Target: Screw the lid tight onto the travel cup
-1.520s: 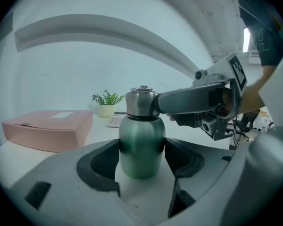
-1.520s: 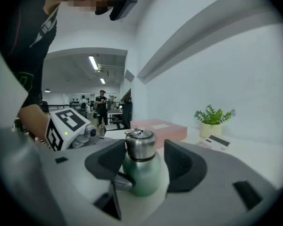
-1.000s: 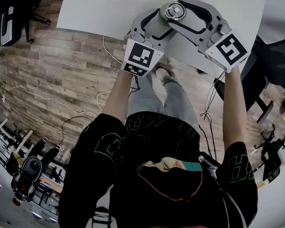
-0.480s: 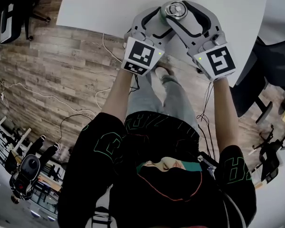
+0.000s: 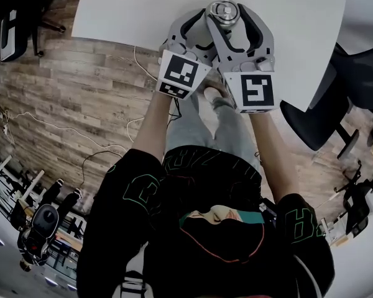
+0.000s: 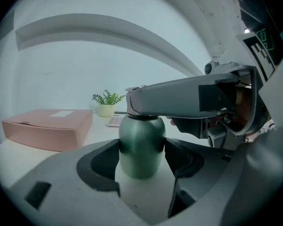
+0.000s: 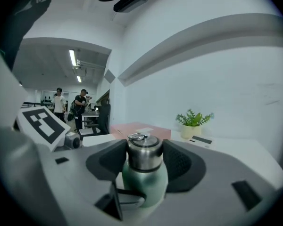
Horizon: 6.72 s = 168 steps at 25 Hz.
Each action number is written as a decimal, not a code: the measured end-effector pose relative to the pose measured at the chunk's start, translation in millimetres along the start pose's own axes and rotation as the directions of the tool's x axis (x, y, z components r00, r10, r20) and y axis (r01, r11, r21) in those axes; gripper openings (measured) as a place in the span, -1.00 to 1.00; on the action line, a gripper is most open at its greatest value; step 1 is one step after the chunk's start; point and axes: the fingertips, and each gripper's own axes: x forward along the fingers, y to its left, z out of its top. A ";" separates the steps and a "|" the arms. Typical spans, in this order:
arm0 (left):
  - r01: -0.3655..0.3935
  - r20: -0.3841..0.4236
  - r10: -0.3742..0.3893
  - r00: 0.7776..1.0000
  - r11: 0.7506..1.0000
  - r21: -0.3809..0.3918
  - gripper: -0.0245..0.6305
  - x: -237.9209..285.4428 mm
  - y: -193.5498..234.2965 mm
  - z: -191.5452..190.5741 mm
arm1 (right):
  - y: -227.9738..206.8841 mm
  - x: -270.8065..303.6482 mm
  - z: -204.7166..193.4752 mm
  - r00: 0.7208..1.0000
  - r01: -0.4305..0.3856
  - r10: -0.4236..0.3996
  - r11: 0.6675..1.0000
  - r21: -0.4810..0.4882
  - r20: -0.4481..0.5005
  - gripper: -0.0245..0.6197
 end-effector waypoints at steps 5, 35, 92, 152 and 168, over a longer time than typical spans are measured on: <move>-0.001 0.000 0.001 1.000 1.000 0.001 0.03 -0.9 0.1 0.5 | 3.7 -2.7 4.1 0.994 -0.110 0.110 0.993 -0.030 -0.025 -0.09; 0.021 -0.008 -0.021 1.000 1.000 -0.014 0.03 2.2 1.1 -3.5 | 7.5 -0.4 3.9 0.750 -0.660 0.648 0.745 -0.091 -0.135 -0.20; 0.020 -0.011 -0.020 1.000 0.999 -0.032 0.03 2.3 2.8 -5.2 | 4.5 4.0 5.5 0.893 -0.449 0.449 0.893 -0.013 -0.030 -0.18; 0.030 -0.024 -0.030 0.999 0.999 -0.031 0.03 1.8 4.1 -6.6 | 1.1 1.4 4.4 0.964 -0.267 0.267 0.963 0.016 0.009 -0.19; 0.031 -0.025 -0.032 0.999 0.999 -0.033 0.03 3.7 2.4 -5.0 | -4.6 0.2 6.4 0.917 -0.398 0.399 0.917 0.014 -0.027 -0.04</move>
